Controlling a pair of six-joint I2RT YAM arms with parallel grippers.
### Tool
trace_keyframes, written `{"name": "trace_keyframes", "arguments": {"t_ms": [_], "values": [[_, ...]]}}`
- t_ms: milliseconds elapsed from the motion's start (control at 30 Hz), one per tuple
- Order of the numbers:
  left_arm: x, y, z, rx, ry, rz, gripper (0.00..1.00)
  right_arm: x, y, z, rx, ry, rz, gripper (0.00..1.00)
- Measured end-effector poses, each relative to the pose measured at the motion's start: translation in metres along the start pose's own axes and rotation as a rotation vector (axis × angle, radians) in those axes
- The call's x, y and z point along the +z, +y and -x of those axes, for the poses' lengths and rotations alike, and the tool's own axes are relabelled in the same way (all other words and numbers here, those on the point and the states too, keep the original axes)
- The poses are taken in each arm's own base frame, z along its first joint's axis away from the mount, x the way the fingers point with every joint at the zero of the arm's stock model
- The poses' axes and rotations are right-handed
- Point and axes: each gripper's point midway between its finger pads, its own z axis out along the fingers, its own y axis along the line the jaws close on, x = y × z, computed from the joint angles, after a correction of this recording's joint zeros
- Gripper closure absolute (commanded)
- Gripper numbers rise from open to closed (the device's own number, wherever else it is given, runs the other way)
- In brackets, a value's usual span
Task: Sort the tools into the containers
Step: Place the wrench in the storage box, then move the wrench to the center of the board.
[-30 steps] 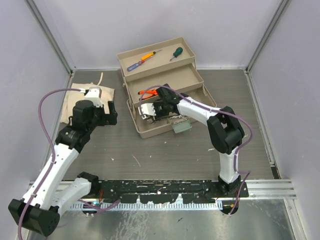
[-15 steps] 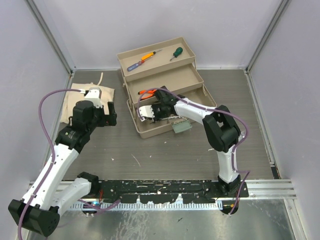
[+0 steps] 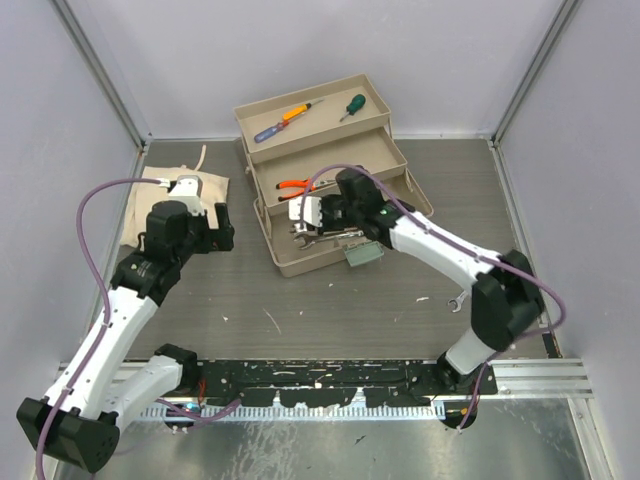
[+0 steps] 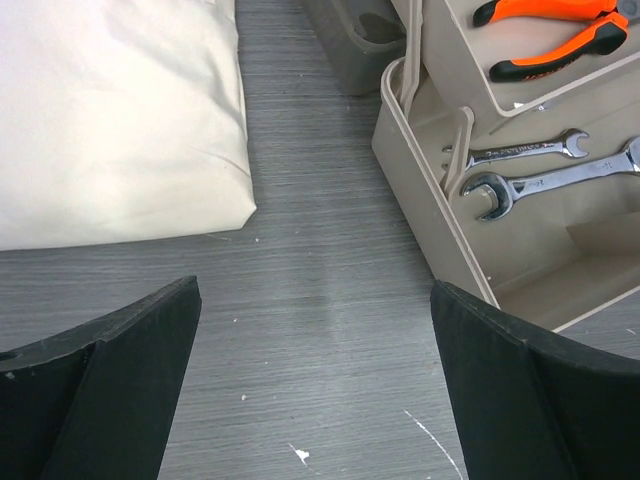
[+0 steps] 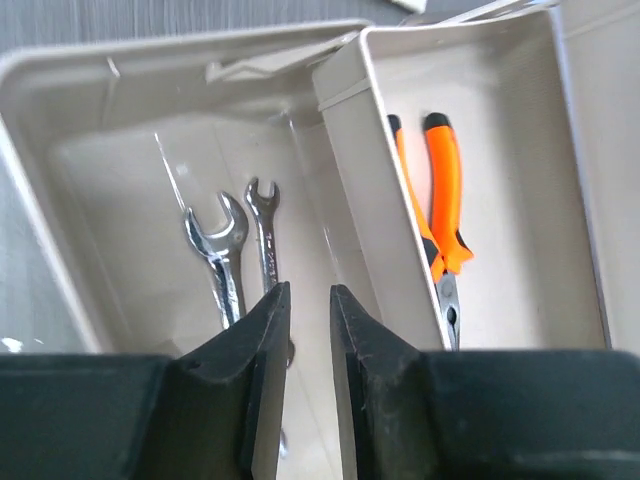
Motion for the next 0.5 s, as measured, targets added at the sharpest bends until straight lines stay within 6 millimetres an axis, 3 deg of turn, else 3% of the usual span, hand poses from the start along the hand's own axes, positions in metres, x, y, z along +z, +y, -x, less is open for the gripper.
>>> {"name": "trace_keyframes", "arguments": {"t_ms": [200, 500], "values": [[0.002, -0.002, -0.002, -0.029, 0.008, -0.002, 0.02, -0.044, 0.009, 0.028, 0.267, -0.153, -0.167, 0.63], [0.011, -0.005, 0.0, -0.076, 0.034, 0.009, 0.02, -0.119, -0.003, 0.041, 0.844, -0.28, -0.471, 0.51]]}}
